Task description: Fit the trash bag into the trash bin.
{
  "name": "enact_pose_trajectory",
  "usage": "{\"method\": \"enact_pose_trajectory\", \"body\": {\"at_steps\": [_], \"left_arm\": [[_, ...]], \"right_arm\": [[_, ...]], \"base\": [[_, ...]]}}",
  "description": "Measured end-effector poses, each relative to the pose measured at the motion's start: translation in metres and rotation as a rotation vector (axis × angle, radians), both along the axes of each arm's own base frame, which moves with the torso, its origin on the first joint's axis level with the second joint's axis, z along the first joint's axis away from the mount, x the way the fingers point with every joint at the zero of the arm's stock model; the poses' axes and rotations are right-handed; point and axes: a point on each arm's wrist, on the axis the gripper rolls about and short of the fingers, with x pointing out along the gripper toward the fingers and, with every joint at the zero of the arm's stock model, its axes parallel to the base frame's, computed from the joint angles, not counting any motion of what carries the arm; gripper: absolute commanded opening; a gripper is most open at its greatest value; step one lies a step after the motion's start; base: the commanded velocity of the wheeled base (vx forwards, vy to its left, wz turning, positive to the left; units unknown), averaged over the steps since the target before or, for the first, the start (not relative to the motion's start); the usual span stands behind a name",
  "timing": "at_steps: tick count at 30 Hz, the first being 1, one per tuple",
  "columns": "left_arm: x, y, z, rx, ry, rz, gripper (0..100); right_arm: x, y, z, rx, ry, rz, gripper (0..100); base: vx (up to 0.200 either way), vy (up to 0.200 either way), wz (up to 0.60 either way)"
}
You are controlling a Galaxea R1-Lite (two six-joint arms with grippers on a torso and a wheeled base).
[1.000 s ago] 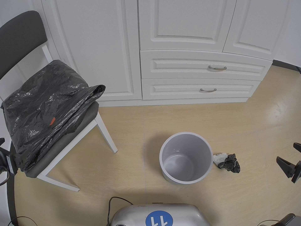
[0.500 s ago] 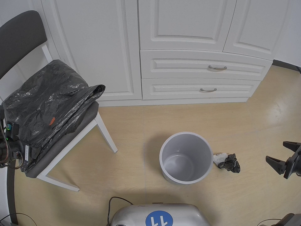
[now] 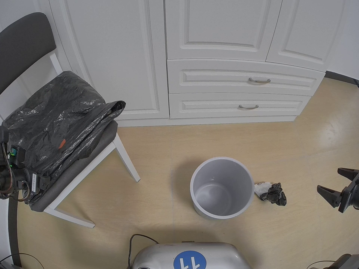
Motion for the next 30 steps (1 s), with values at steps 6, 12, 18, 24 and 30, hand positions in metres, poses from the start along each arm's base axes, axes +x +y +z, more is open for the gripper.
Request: {"method": "enact_pose_trajectory", "body": {"at_steps": [6,12,18,24,30], "left_arm": [[-0.005,-0.005,0.01,0.032,-0.042,-0.046,100],[-0.005,-0.008,0.009,0.055,-0.034,-0.082,100],[-0.001,-0.01,0.006,0.054,-0.017,-0.095,100],[0.007,-0.01,0.004,0.064,-0.012,-0.084,100],[0.026,-0.008,0.005,0.105,-0.074,-0.032,100]], "right_arm": [[-0.001,0.0,0.001,0.0,-0.009,0.001,100],[-0.002,0.0,0.002,0.0,-0.015,0.001,100],[-0.002,-0.001,0.003,0.001,-0.021,-0.007,100],[-0.003,-0.001,0.003,0.002,-0.026,-0.011,100],[-0.003,-0.002,0.005,0.004,-0.035,-0.016,100]], "base": [[0.0,0.0,0.0],[0.0,0.0,0.0],[0.0,0.0,0.0],[0.0,0.0,0.0],[0.0,0.0,0.0]]}}
